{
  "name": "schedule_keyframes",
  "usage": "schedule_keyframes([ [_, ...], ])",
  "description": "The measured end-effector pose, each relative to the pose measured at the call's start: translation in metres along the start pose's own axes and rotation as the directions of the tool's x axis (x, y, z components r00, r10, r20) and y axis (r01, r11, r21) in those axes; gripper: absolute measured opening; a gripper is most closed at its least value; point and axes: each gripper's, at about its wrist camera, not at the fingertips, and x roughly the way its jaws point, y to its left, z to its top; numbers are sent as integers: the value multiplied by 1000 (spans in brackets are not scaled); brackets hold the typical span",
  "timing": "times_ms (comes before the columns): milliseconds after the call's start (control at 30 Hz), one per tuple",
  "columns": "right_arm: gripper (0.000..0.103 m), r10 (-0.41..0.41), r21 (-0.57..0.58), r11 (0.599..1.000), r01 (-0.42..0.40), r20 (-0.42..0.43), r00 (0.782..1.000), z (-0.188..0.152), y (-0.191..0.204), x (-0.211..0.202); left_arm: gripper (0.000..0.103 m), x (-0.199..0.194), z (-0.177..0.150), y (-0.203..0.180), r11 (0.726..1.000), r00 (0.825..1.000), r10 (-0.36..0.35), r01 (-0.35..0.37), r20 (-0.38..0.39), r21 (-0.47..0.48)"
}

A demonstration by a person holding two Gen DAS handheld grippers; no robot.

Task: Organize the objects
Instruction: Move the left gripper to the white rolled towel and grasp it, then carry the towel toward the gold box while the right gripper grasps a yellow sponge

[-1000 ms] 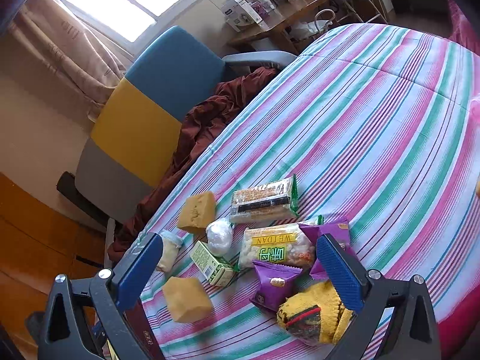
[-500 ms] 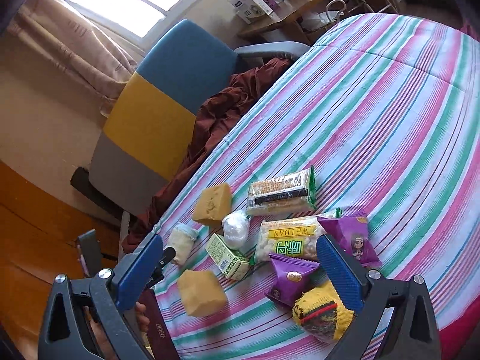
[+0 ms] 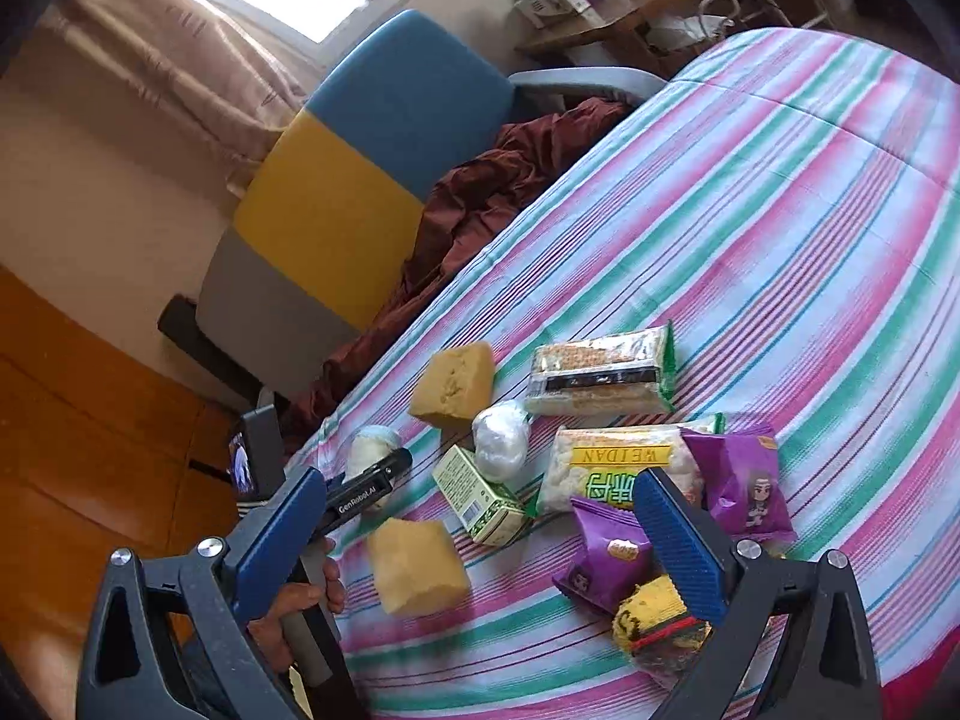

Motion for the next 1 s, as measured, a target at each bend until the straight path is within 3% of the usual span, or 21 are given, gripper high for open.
schedule_keyframes([
  [167, 103, -38, -146, 989, 24, -92, 995, -13, 24, 21, 54, -37, -27, 13, 995, 998, -55, 57, 30, -81],
  [267, 102, -80, -229, 972, 49, -126, 989, -23, 35, 32, 54, -71, -39, 11, 993, 993, -85, 91, 78, -79],
  [433, 89, -131, -334, 940, 68, -170, 977, -39, 48, 48, 54, -120, -67, 8, 990, 982, -118, 129, 148, -61],
  [533, 81, -165, -410, 909, 77, -182, 969, -50, 59, 57, 54, -143, -91, 8, 990, 976, -118, 129, 181, -51],
  [767, 80, -207, -543, 837, 68, -199, 958, -72, 85, 82, 54, -180, -147, 22, 990, 965, -101, 120, 243, -67],
  [900, 80, -228, -573, 816, 73, -204, 952, -75, 92, 102, 54, -187, -174, 30, 988, 964, -88, 118, 251, -104],
  [967, 68, -258, -593, 801, 90, -206, 944, -78, 93, 115, 54, -190, -189, 33, 987, 964, -80, 113, 253, -116],
  [1000, 45, -289, -616, 780, 111, -198, 937, -80, 93, 121, 54, -191, -195, 34, 987, 963, -70, 105, 258, -123],
])
